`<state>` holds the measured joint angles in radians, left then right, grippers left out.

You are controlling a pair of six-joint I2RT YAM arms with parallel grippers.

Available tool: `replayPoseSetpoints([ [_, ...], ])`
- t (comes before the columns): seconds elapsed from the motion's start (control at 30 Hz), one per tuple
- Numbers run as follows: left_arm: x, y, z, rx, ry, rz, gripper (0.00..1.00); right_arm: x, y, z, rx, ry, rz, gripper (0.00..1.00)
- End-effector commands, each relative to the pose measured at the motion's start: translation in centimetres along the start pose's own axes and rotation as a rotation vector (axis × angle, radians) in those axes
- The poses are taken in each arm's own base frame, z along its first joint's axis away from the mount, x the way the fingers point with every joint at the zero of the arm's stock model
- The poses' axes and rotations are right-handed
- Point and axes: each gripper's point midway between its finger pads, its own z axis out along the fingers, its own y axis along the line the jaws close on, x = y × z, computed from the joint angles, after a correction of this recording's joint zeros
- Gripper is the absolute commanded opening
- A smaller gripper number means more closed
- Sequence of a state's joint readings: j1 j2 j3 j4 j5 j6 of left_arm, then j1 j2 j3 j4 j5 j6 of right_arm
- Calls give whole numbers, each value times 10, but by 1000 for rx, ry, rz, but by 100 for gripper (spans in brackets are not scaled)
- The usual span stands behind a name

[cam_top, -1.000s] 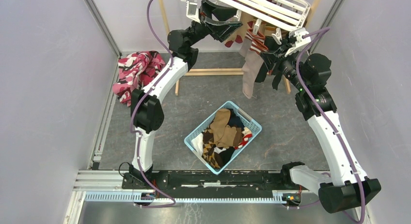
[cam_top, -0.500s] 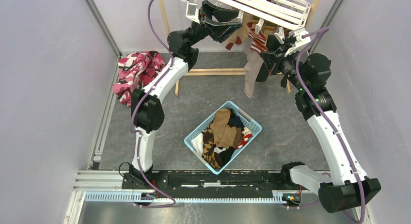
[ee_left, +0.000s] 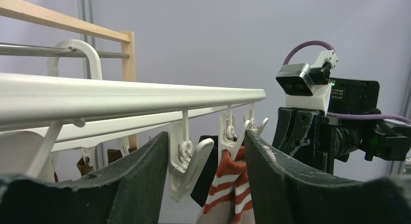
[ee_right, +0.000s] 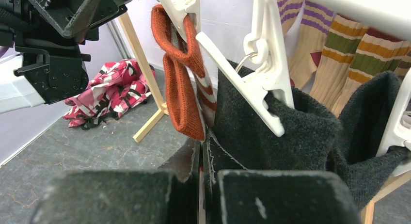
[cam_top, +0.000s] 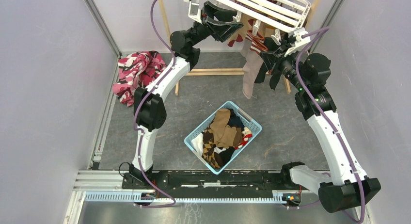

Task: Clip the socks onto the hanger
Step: Open the clamp at the hanger.

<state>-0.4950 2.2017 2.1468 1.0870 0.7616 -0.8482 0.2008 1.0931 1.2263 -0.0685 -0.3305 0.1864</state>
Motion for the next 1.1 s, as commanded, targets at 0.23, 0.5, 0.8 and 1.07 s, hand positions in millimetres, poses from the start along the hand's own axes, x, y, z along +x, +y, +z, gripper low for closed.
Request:
replayPoseSetpoints([
  [0.23, -22, -19, 7, 61, -50, -3, 55, -20, 1, -1, 4, -53, -15, 0],
  [0.5, -24, -20, 8, 60, -59, -7, 49, -21, 2, -1, 3, -54, -12, 0],
  [0.8, -23, -17, 8, 50, -58, -16, 40, -20, 2, -1, 2, -51, -10, 0],
  [1.07, -24, -16, 8, 43, -63, -21, 24, -19, 3, -2, 0, -49, -9, 0],
])
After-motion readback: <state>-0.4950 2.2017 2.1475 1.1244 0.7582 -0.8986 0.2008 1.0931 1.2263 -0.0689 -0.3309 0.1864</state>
